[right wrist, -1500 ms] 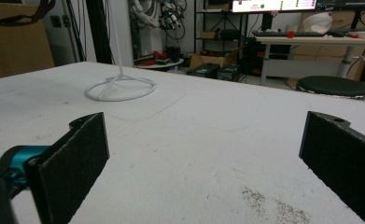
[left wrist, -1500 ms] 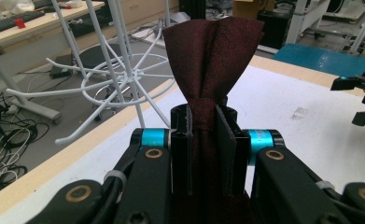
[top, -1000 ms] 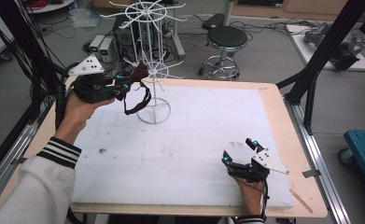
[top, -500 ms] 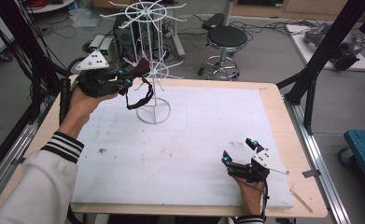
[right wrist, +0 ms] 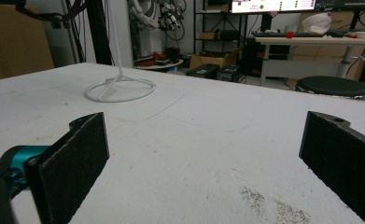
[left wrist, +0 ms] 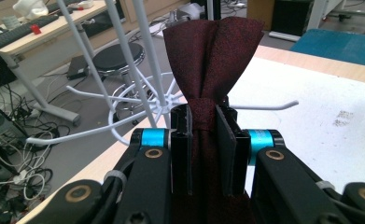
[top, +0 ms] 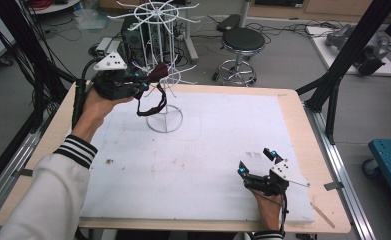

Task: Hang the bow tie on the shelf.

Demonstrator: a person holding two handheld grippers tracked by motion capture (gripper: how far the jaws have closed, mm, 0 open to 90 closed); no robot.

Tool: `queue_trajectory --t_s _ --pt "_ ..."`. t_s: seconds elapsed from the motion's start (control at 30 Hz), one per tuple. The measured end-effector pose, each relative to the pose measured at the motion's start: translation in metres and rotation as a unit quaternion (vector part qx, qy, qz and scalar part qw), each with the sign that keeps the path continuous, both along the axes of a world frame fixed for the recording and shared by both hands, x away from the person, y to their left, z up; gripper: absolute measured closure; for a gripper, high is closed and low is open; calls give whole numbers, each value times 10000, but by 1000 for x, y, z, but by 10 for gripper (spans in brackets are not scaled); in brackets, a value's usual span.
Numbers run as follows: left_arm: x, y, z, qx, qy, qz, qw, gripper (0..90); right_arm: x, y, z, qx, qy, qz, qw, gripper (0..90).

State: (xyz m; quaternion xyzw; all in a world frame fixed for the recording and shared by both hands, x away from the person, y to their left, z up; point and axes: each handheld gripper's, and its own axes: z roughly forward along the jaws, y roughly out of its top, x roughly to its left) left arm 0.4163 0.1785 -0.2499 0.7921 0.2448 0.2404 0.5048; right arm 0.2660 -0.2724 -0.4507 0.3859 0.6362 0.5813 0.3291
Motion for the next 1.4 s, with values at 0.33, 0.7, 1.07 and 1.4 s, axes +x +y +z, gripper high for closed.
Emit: queue_trajectory --t_s 0.33,0.7,1.07,1.4 --pt "3 -4 -5 203 169 42 9996 765 0 0 0 0 -11 4 10000 7" --pt "2 -4 -4 172 194 159 9995 702 0 0 0 -1 -13 -2 10000 7" --pt "-2 3 1 -187 132 223 9995 304 0 0 0 3 -18 11 10000 7" --pt "-28 33 10 -968 -435 112 9943 17 0 0 0 30 -9 17 10000 7"
